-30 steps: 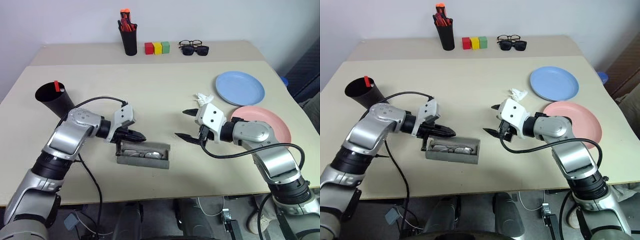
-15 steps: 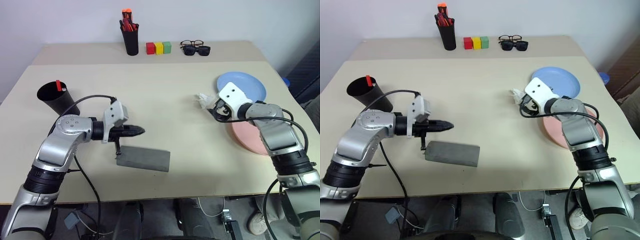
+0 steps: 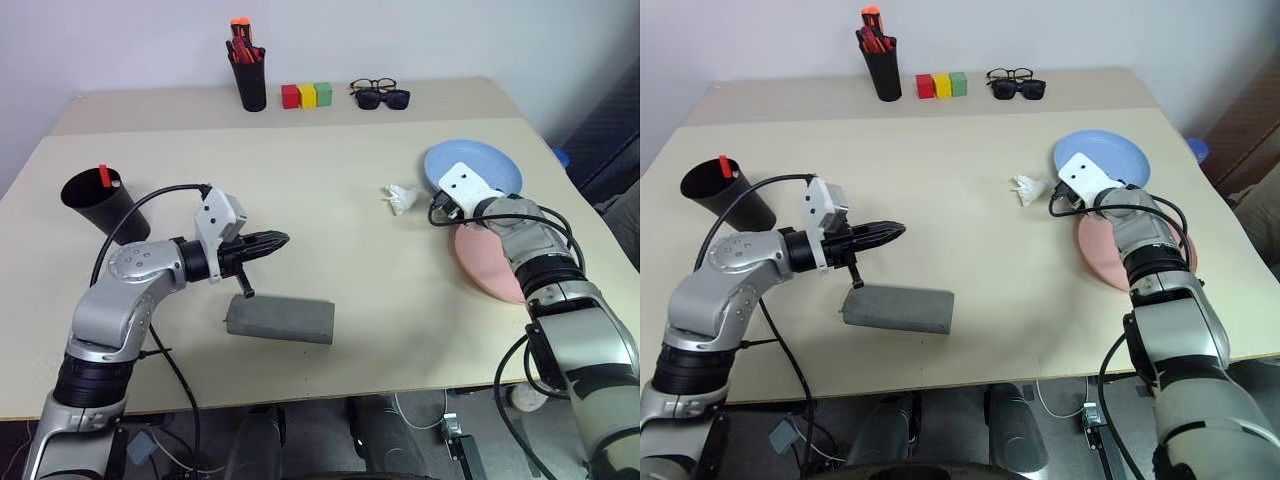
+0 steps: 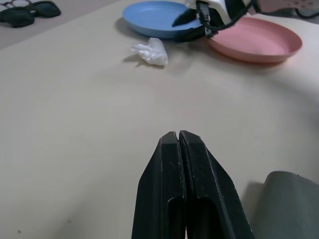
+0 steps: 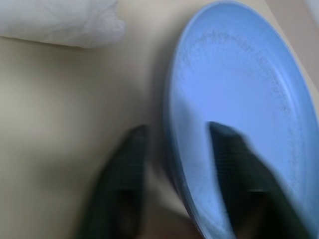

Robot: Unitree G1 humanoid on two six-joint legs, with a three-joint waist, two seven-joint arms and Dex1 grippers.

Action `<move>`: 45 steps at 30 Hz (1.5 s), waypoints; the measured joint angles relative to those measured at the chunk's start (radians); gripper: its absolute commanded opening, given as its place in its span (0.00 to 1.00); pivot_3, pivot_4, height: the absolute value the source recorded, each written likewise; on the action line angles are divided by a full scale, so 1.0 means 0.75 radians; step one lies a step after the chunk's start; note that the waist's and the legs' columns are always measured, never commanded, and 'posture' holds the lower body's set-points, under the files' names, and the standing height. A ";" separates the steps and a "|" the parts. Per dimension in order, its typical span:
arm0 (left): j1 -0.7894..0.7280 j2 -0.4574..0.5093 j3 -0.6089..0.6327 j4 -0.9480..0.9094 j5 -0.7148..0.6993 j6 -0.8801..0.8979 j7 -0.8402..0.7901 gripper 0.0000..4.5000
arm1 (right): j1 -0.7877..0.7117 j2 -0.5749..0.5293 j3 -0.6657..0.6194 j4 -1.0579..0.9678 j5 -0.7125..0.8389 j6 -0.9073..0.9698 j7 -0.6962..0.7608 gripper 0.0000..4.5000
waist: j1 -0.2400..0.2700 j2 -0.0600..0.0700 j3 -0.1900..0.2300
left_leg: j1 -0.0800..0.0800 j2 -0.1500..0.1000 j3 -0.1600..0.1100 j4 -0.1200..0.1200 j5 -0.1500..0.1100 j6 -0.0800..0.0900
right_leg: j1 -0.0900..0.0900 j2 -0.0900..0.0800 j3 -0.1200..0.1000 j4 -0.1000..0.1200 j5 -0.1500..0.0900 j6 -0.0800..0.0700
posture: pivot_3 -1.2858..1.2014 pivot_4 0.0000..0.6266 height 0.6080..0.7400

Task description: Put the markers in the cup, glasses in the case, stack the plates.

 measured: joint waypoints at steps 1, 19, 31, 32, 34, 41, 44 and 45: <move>0.003 0.000 0.004 -0.004 -0.002 0.002 0.011 0.00 | 0.000 0.004 0.000 0.002 -0.002 -0.008 -0.001 0.01 | 0.000 0.000 0.000 | 0.000 0.000 0.000 0.000 0.000 0.000 | 0.000 0.000 0.000 0.000 0.000 0.000 | 0.52 0.24 1.00; -0.062 -0.063 -0.043 0.164 -0.019 -0.040 0.019 0.00 | 1.271 -0.556 -0.690 -1.770 0.339 0.524 0.611 0.01 | 0.062 0.006 -0.001 | 0.002 -0.001 0.001 0.003 -0.001 0.002 | 0.005 0.000 0.001 -0.003 -0.001 0.000 | 0.52 0.24 1.00; -0.157 -0.091 -0.083 0.292 0.004 -0.104 -0.014 0.00 | 1.013 -0.358 -0.520 -1.851 0.384 0.633 0.480 0.52 | 0.004 0.006 -0.002 | 0.021 0.001 0.003 -0.001 -0.002 0.002 | 0.021 0.001 0.003 -0.005 -0.004 -0.006 | 0.52 0.24 1.00; -0.131 -0.081 -0.075 0.275 0.004 -0.103 -0.005 0.00 | 0.888 -0.277 -0.436 -1.758 0.353 0.608 0.434 0.52 | -0.003 0.005 -0.002 | 0.022 0.001 0.004 -0.002 -0.002 0.002 | 0.021 0.001 0.004 -0.005 -0.004 -0.006 | 0.52 0.24 1.00; -0.093 -0.078 -0.069 0.236 0.002 -0.099 0.011 0.00 | 0.766 -0.191 -0.325 -1.606 0.303 0.568 0.372 0.52 | 0.001 0.005 -0.002 | 0.021 0.001 0.004 -0.002 -0.002 0.002 | 0.021 0.001 0.004 -0.005 -0.004 -0.005 | 0.52 0.24 1.00; 0.042 -0.060 0.018 0.035 -0.035 -0.011 0.129 0.00 | 0.407 0.075 -0.104 -0.842 0.138 0.328 0.123 0.52 | 0.027 0.006 -0.001 | 0.018 0.000 0.003 -0.002 -0.002 0.002 | 0.020 -0.001 0.003 -0.006 -0.002 0.000 | 0.52 0.24 1.00; 0.101 -0.056 0.064 -0.040 -0.058 0.029 0.181 0.00 | 0.292 0.142 -0.091 -0.555 0.115 0.175 0.054 0.52 | 0.029 0.006 -0.001 | 0.019 0.000 0.004 -0.003 -0.002 0.002 | 0.020 0.000 0.003 -0.006 -0.001 0.000 | 0.52 0.24 1.00; 0.115 -0.056 0.067 -0.059 -0.060 0.039 0.195 0.00 | 0.269 0.154 -0.086 -0.482 0.105 0.131 0.040 0.52 | 0.028 0.006 -0.001 | 0.019 0.000 0.003 -0.003 -0.002 0.002 | 0.020 0.000 0.003 -0.006 -0.001 0.000 | 0.52 0.24 1.00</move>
